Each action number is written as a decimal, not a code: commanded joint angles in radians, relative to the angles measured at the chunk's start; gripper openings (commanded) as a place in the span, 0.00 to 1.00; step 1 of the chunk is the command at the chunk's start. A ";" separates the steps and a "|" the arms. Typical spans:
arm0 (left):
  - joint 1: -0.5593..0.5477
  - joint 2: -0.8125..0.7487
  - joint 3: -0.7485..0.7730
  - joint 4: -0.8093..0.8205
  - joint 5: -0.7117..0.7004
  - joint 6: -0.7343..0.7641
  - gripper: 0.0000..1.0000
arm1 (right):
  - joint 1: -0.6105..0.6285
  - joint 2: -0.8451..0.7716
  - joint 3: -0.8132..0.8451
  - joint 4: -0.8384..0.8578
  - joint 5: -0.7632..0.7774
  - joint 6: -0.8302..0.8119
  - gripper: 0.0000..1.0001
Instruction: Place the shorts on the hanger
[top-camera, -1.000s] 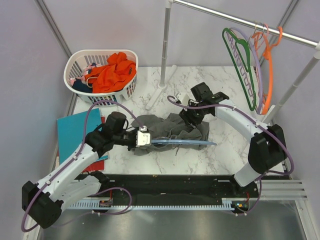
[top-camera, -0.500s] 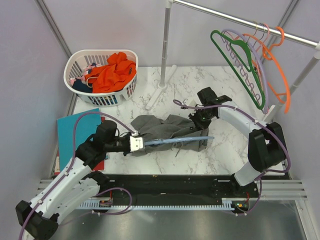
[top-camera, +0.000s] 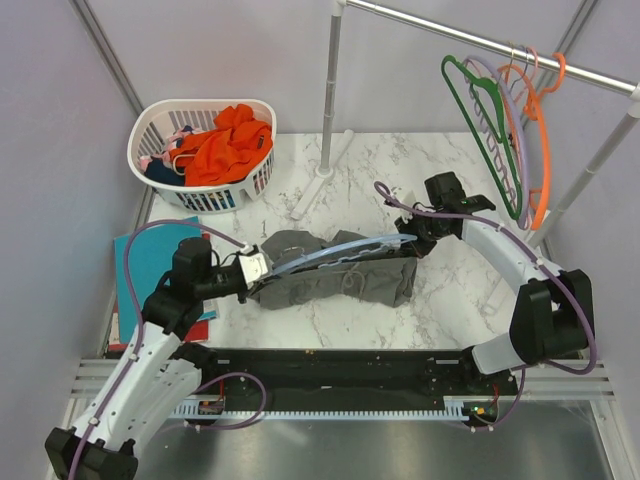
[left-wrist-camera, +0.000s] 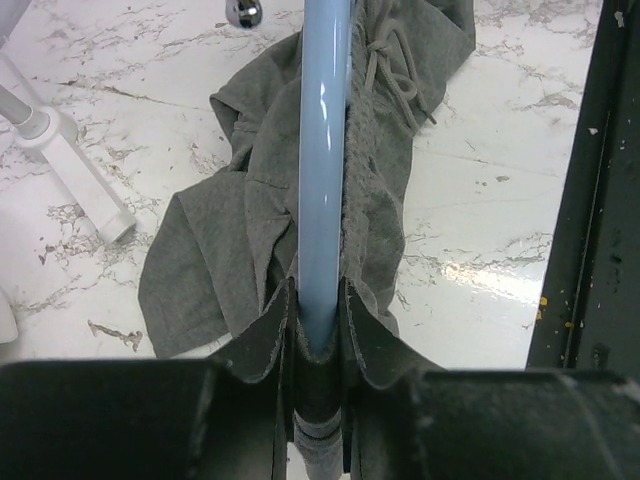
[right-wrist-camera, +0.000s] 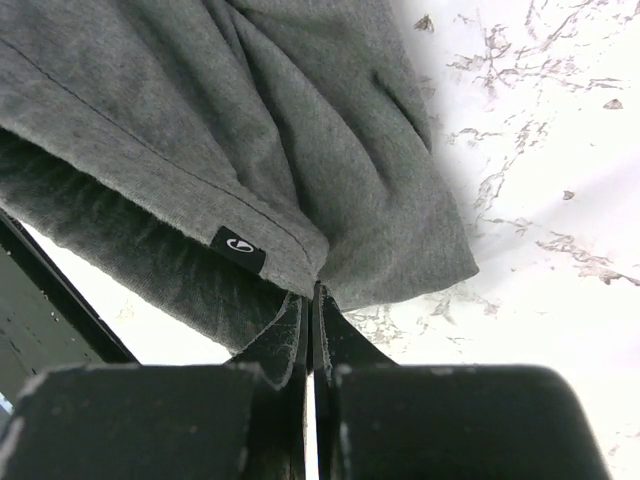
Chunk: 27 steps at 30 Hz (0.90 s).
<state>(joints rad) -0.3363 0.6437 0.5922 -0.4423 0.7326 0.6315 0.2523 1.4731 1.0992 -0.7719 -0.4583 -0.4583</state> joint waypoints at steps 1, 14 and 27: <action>0.054 -0.021 -0.003 0.051 -0.068 -0.134 0.02 | -0.059 -0.037 -0.036 0.011 0.149 -0.026 0.00; 0.062 -0.032 0.012 0.026 0.002 -0.133 0.02 | -0.073 -0.057 -0.049 0.037 0.126 0.023 0.00; 0.062 0.040 0.089 -0.299 -0.055 0.287 0.02 | -0.119 -0.033 -0.002 0.023 0.093 0.030 0.00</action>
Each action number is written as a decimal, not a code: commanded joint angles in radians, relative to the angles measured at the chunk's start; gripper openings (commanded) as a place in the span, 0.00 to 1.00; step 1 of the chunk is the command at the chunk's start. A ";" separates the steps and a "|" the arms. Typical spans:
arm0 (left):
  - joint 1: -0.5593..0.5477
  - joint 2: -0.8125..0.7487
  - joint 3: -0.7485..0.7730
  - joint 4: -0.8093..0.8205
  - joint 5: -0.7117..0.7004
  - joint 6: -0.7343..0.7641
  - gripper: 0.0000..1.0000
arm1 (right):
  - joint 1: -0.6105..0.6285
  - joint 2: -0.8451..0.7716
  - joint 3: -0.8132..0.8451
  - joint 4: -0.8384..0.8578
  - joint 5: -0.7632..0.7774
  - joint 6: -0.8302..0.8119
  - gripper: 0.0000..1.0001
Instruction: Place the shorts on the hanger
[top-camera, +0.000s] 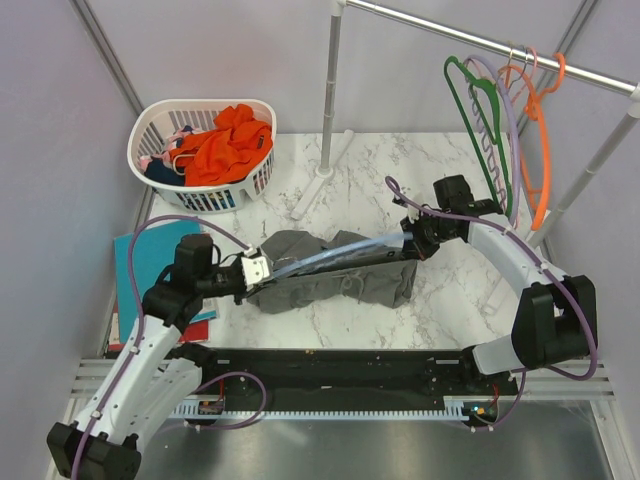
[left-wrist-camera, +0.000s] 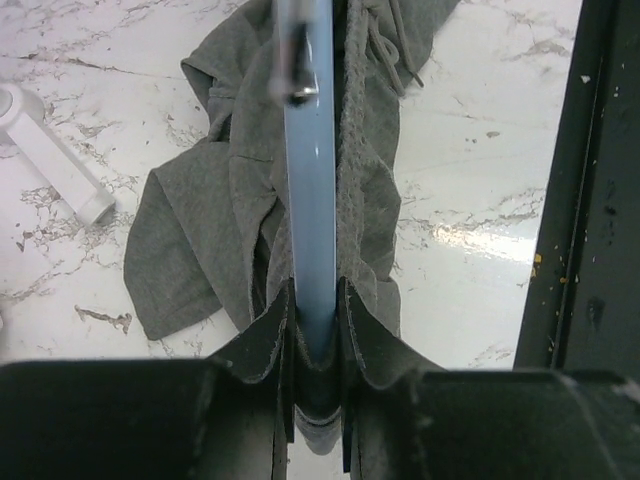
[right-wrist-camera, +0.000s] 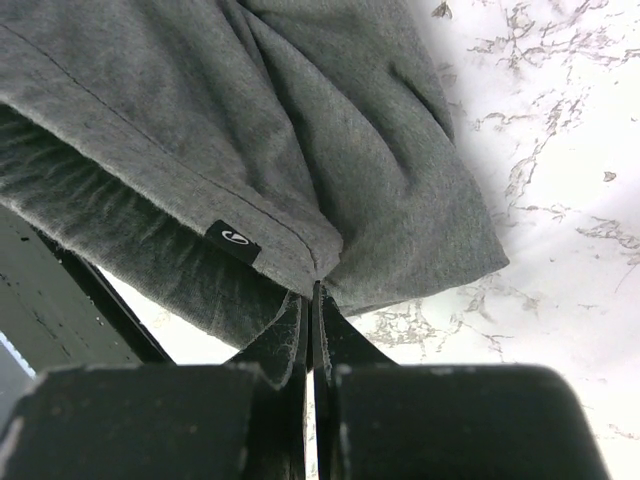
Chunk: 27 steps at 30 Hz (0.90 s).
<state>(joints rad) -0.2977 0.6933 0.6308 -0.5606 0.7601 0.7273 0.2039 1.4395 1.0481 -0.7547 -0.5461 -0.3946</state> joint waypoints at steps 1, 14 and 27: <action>0.023 -0.017 0.053 -0.180 -0.078 0.192 0.02 | -0.077 0.002 0.050 0.009 0.172 -0.026 0.00; 0.025 0.055 0.079 -0.185 -0.182 0.139 0.02 | -0.144 -0.005 0.030 0.046 0.167 -0.009 0.00; 0.023 0.304 0.173 -0.248 -0.406 0.254 0.02 | -0.158 -0.065 0.049 0.032 0.183 -0.015 0.00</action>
<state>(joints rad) -0.3054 0.9554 0.7616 -0.6449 0.6437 0.8822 0.1249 1.4227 1.0588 -0.7540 -0.6128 -0.3435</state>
